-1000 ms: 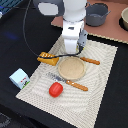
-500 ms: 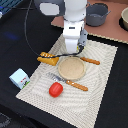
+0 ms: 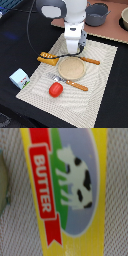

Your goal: Interact with the objects in diverse but meaningful ways.

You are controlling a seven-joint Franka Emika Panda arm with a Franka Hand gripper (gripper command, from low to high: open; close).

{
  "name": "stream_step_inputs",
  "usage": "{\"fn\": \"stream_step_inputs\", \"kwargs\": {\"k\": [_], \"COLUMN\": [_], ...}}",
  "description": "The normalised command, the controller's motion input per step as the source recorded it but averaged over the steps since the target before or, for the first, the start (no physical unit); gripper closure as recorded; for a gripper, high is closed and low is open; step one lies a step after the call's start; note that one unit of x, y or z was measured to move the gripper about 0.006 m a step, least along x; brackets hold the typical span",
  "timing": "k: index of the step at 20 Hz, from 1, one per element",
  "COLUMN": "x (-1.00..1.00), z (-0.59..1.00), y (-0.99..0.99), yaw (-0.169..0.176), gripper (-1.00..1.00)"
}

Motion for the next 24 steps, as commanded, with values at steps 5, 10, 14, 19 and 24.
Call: {"fn": "stream_step_inputs", "kwargs": {"k": [5,10,14,19,24], "x": [0.09,0.07,-0.14,-0.89,-1.00], "z": [-0.17,-0.09,0.85,0.72,0.42], "y": [0.37,0.29,0.07,0.00,0.00], "yaw": [0.101,0.087,0.020,0.014,0.000], "gripper": [1.00,1.00,1.00,1.00,1.00]}}
